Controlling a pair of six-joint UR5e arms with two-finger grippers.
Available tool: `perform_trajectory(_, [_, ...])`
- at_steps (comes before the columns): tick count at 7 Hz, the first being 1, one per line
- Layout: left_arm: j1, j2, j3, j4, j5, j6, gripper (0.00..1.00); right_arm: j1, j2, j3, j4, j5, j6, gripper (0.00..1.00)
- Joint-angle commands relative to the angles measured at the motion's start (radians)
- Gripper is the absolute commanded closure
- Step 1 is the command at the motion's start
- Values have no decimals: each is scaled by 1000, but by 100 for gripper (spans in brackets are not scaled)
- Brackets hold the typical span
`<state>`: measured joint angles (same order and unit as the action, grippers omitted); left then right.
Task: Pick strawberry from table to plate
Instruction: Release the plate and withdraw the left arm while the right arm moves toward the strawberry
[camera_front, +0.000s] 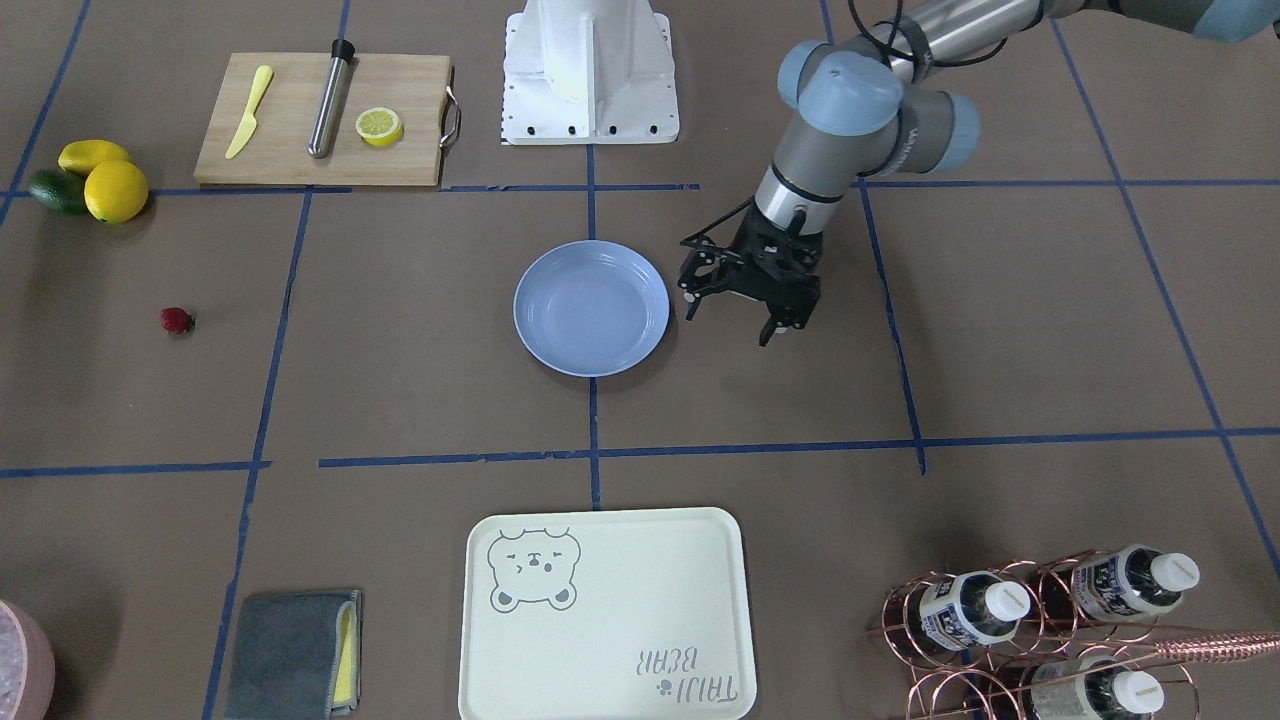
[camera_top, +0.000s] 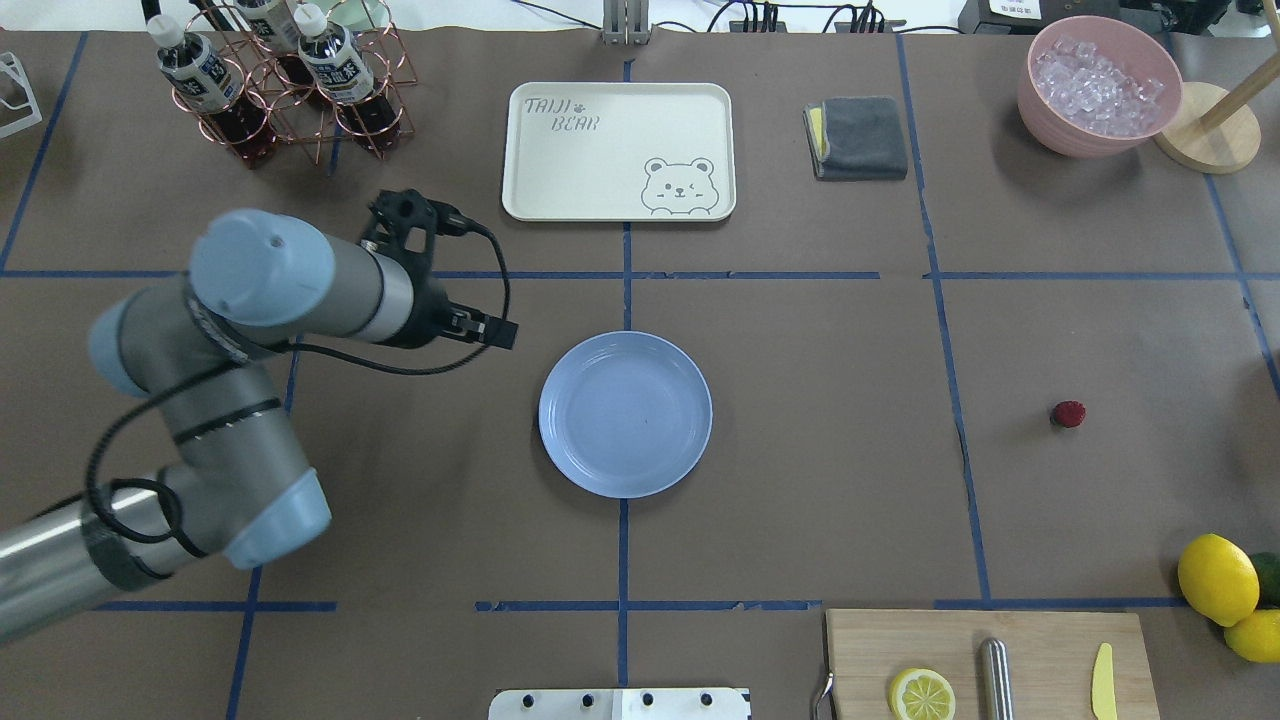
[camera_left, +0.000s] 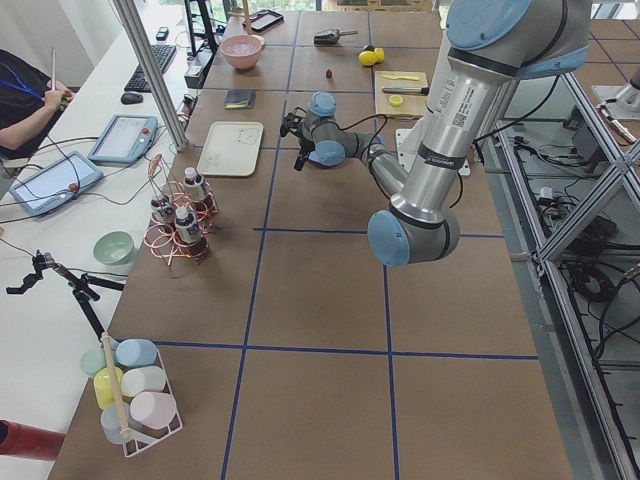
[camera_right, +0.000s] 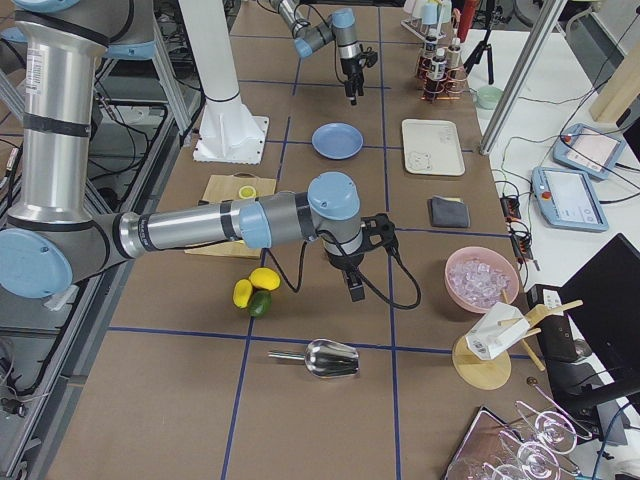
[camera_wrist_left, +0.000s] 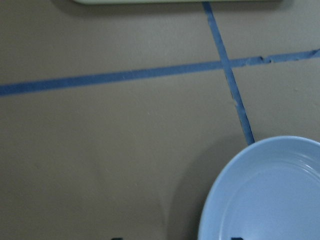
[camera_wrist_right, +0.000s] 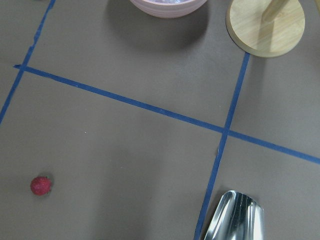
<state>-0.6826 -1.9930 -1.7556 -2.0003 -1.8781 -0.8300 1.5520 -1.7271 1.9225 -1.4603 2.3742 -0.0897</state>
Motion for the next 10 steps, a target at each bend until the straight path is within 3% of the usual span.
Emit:
perform_trajectory(1, [-284,115,-67,145,-117,458,0,-71,30,-2,58,6,43,0])
perform_trajectory(2, [-480,117,-36,278,-213,614,0,-129,61,12,58,2,176,0])
perform_trajectory(4, [-682,117,54,565,-240,659,0,-217,98,45,58,-15,314,0])
perform_trajectory(5, [-771,164,74,589,-256,887,0,-272,104,82,55,-86,387,0])
perform_trajectory(6, [-832,271,74,578,-350,960,0,-312,139,85,51,-105,468,0])
perform_trajectory(7, [-889,398,77,518,-509,965,0,-351,167,90,51,-105,537,0])
perform_trajectory(8, [-916,531,67,357,-548,965,0,-406,173,105,51,-119,630,0])
perform_trajectory(9, [-916,566,62,268,-541,957,0,-465,164,124,54,-178,683,0])
perform_trajectory(10, [-914,559,73,267,-538,956,0,-516,144,125,63,-199,733,0])
